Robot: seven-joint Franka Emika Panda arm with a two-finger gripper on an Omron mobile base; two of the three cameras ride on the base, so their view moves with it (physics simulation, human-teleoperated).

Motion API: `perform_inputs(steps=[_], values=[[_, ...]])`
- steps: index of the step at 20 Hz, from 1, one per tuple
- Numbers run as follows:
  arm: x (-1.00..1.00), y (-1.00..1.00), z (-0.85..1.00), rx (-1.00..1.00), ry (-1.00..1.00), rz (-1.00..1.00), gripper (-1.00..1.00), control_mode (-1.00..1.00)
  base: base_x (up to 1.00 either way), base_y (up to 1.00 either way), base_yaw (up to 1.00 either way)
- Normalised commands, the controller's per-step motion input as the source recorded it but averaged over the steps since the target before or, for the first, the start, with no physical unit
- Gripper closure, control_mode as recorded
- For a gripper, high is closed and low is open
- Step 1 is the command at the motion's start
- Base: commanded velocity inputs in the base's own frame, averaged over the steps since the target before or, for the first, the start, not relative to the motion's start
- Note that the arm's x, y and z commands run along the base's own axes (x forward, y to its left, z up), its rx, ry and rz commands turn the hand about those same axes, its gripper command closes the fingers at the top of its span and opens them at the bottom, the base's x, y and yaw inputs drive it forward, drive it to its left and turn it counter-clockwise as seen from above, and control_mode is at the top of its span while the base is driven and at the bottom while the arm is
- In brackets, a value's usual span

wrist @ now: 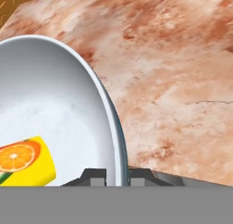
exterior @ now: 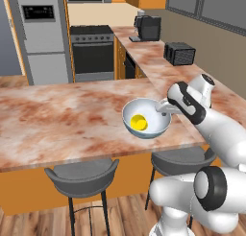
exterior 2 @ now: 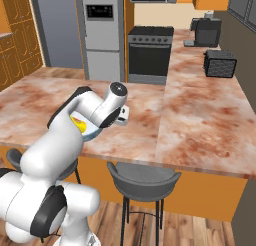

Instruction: Place the cup inside the bowl on the dining table and move the bowl to any counter.

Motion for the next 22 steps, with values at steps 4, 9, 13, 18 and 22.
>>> perform_inputs(steps=[4, 9, 13, 18, 22], values=[[0.00, 0.00, 0.00, 0.00, 0.00, 0.00, 1.00, 1.00, 0.00, 0.00, 0.00], [0.00, 0.00, 0.00, 0.00, 0.00, 0.00, 1.00, 1.00, -0.07, 0.05, 0.00], [0.00, 0.00, 0.00, 0.00, 0.00, 0.00, 1.00, 1.00, -0.35, 0.38, 0.00], [0.00, 0.00, 0.00, 0.00, 0.00, 0.00, 1.00, 1.00, -0.34, 0.51, 0.00], [0.00, 0.00, 0.00, 0.00, 0.00, 0.00, 1.00, 1.00, -0.25, 0.63, 0.00]])
